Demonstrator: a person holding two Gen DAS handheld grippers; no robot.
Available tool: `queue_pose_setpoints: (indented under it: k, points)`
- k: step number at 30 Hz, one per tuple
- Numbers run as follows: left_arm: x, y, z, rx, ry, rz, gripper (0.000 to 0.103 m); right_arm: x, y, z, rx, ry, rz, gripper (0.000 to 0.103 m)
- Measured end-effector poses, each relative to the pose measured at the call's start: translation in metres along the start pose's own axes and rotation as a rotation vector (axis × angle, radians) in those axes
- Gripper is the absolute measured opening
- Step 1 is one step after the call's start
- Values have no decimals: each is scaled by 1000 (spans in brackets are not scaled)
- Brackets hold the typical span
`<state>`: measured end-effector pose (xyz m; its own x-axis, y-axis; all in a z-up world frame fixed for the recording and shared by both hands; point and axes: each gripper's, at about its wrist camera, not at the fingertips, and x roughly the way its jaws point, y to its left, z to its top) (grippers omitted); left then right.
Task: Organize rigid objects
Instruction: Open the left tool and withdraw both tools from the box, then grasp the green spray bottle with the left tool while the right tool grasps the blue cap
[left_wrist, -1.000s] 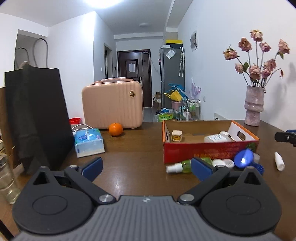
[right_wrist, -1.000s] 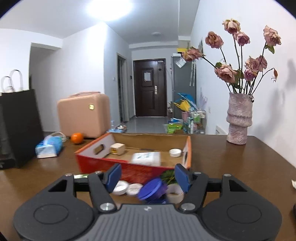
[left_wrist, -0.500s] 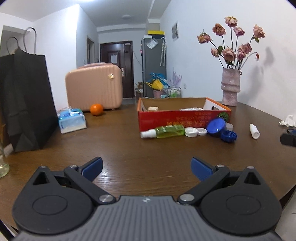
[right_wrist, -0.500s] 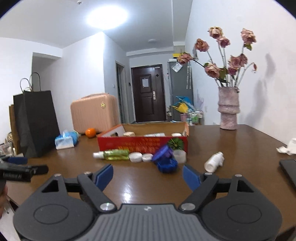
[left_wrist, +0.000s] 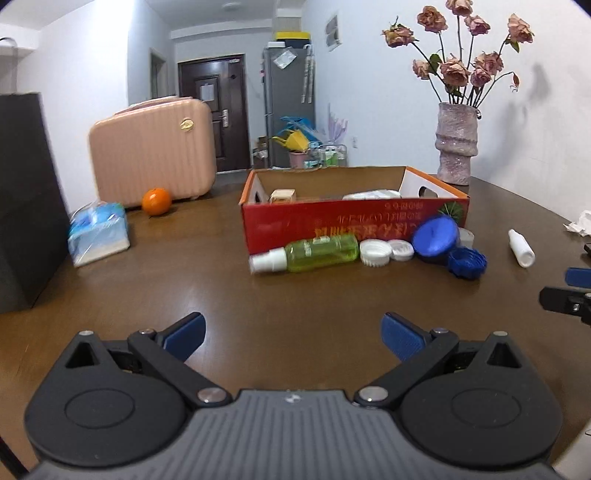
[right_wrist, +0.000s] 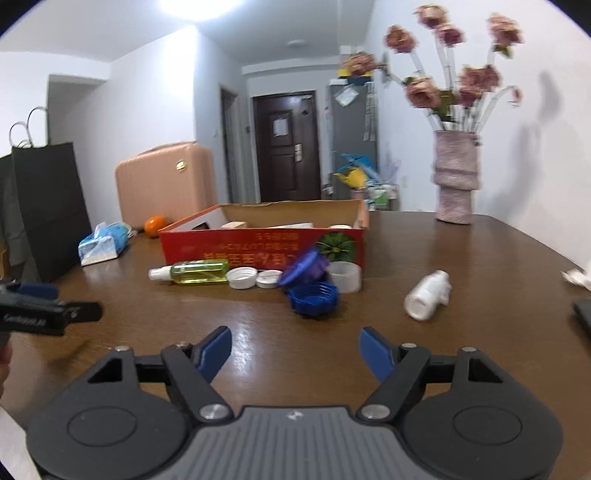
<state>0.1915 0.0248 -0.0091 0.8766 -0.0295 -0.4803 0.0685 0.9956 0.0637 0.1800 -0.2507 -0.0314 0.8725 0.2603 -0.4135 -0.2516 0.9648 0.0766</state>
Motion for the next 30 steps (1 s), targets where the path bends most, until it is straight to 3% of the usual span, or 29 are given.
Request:
queue_pose_setpoints:
  k: [4,9,15,16,18,20,21,22,24,28,30]
  points:
    - [40,6,25,73,-19,-96,103,33,-7,17,18,12,-18,71]
    - [112,5,55,137,71,-223,95,75,-14,28,16,68,-64,70]
    - [164,-6,60,274,123,-297,92,116,-19,31,-17,170,-72,69]
    - [167,-7,60,280,121,-296,90,121,-20,32,-20,176,-66,69]
    - [171,-6,60,270,120,-280,75,132,-17,36,-48,178,-70,69]
    - [167,-1,59,232,117,-274,67,141,-16,39,-55,191,-71,67]
    - [165,0,59,215,118,-275,63,144,-17,40,-49,199,-66,61]
    - [163,1,59,203,122,-274,61,147,-18,41,-39,207,-57,53]
    - [163,-1,60,209,126,-281,57,149,-21,39,-19,214,-43,52]
    - [180,-13,61,221,166,-283,59,146,-22,38,-9,218,-28,52]
    - [176,-19,60,236,170,-263,48,141,-22,36,-3,221,-21,52]
